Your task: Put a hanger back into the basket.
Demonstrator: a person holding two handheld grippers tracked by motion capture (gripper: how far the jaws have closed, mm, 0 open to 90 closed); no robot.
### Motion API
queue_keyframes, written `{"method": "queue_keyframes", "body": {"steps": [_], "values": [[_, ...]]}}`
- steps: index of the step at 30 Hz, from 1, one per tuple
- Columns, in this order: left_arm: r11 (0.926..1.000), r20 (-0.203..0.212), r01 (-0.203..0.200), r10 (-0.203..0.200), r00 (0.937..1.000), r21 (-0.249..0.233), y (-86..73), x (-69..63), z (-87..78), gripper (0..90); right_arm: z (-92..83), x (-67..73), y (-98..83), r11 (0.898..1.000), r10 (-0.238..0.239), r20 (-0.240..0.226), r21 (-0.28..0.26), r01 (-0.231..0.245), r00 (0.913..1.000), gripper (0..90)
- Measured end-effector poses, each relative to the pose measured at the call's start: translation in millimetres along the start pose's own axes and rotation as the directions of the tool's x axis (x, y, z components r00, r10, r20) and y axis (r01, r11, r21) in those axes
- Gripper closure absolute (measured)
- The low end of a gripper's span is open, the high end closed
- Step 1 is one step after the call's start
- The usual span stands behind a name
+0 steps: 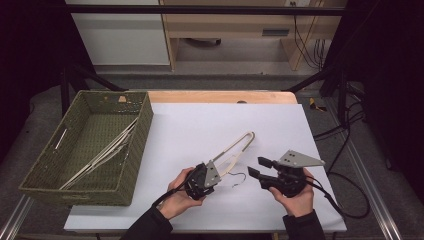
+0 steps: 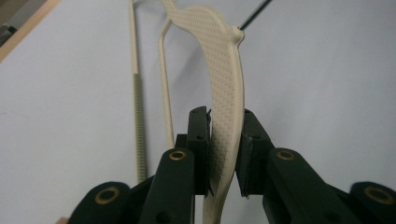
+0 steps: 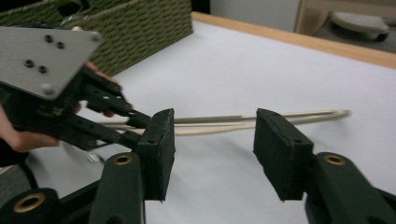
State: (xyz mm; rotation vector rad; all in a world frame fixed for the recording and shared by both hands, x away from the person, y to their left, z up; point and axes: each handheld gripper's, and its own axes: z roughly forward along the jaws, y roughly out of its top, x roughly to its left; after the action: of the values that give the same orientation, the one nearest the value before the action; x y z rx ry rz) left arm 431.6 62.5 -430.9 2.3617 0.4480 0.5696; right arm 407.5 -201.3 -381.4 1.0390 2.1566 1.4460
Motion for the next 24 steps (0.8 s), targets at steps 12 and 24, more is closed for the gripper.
{"method": "queue_keyframes", "body": {"steps": [12, 24], "values": [[0.9942, -0.084, 0.089, -0.094, 0.992, -0.06, -9.4, 31.6, -28.4, 84.8, -16.5, -26.9, -12.0, 0.996, 0.089, 0.057, -0.028, -0.087, 0.9944, 32.1], [0.9758, -0.101, 0.181, -0.194, 0.9758, -0.122, -19.8, 48.3, -46.6, 85.6, -14.0, -29.9, -22.2, 0.996, 0.092, 0.058, -0.007, -0.091, 0.9941, 24.4]]}}
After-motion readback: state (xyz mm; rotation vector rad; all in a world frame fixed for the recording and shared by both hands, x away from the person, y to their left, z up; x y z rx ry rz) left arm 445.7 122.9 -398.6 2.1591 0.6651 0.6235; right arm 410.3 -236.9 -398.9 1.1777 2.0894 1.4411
